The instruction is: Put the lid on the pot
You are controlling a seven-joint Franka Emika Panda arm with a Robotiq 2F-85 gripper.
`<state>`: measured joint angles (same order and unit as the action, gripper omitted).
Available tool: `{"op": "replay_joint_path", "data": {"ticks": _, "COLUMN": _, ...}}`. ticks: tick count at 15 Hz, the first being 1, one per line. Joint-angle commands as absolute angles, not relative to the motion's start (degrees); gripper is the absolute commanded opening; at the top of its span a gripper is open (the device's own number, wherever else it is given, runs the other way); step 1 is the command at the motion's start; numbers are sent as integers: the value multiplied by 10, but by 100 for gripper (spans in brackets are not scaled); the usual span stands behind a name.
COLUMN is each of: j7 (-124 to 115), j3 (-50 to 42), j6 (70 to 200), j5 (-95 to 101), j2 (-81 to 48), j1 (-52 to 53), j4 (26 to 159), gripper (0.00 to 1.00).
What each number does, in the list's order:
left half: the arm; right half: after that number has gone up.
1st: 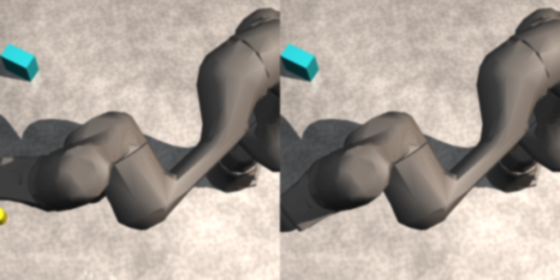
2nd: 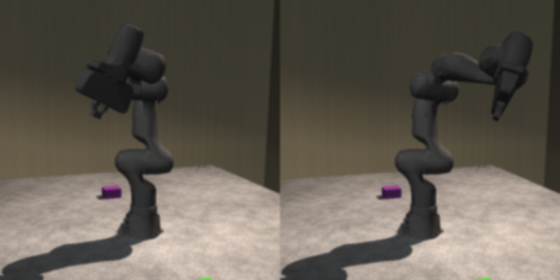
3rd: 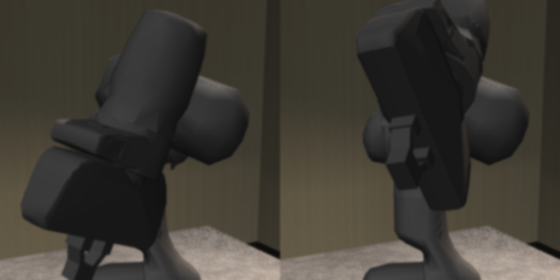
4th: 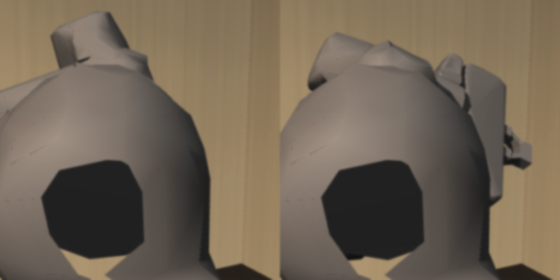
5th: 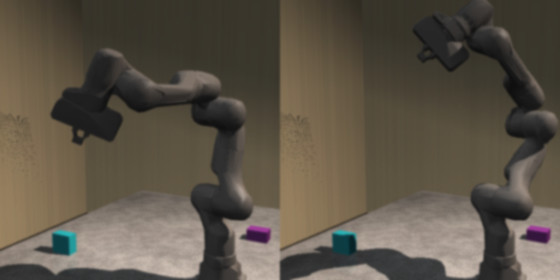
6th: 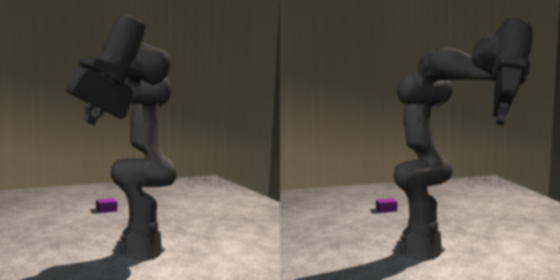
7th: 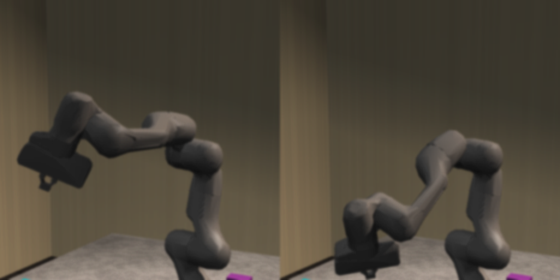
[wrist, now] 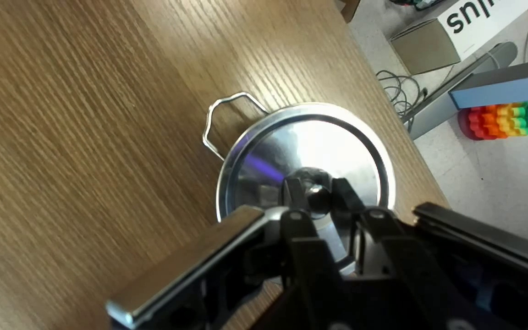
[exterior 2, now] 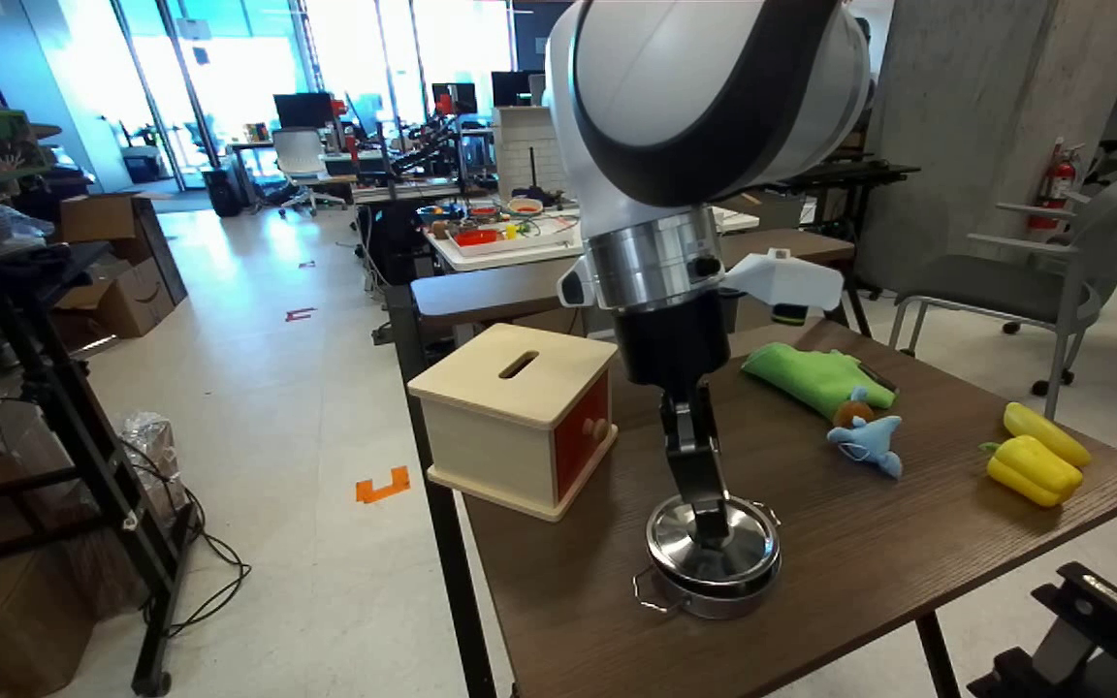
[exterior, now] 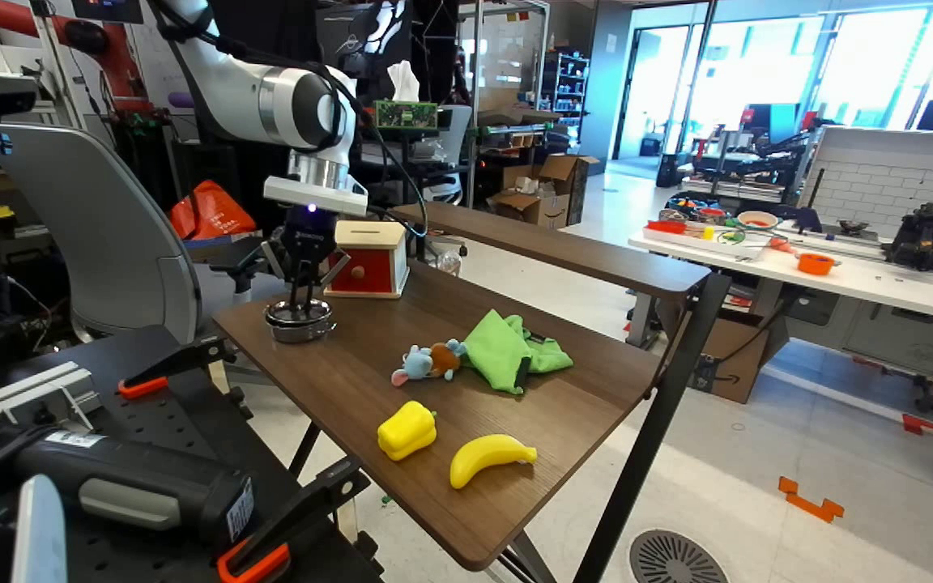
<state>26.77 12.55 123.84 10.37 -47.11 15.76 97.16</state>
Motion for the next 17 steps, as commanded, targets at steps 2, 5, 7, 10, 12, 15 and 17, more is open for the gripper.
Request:
{"op": "replay_joint_path", "data": {"ticks": 2, "j7": 252, "j3": 124, "j6": 1225, "j5": 119, "j2": -481, "j1": 158, "j4": 957, "gripper": 47}}
{"op": "replay_joint_path", "data": {"ticks": 5, "j7": 250, "j3": 124, "j6": 1222, "j5": 118, "j2": -484, "j1": 158, "j4": 955, "gripper": 67}}
{"op": "replay_joint_path", "data": {"ticks": 7, "j7": 251, "j3": 126, "j6": 1224, "j5": 117, "j2": -479, "j1": 156, "j4": 961, "gripper": 82}}
{"op": "replay_joint_path", "data": {"ticks": 10, "j7": 253, "j3": 130, "j6": 1231, "j5": 114, "j2": -446, "j1": 149, "j4": 983, "gripper": 100}}
{"op": "replay_joint_path", "data": {"ticks": 12, "j7": 258, "j3": 139, "j6": 1235, "j5": 106, "j2": -403, "j1": 140, "j4": 1011, "gripper": 100}}
{"op": "replay_joint_path", "data": {"ticks": 15, "j7": 275, "j3": 146, "j6": 1210, "j5": 100, "j2": -357, "j1": 127, "j4": 1030, "gripper": 100}}
{"op": "replay_joint_path", "data": {"ticks": 17, "j7": 263, "j3": 140, "j6": 1220, "j5": 106, "j2": -386, "j1": 138, "j4": 1001, "gripper": 100}}
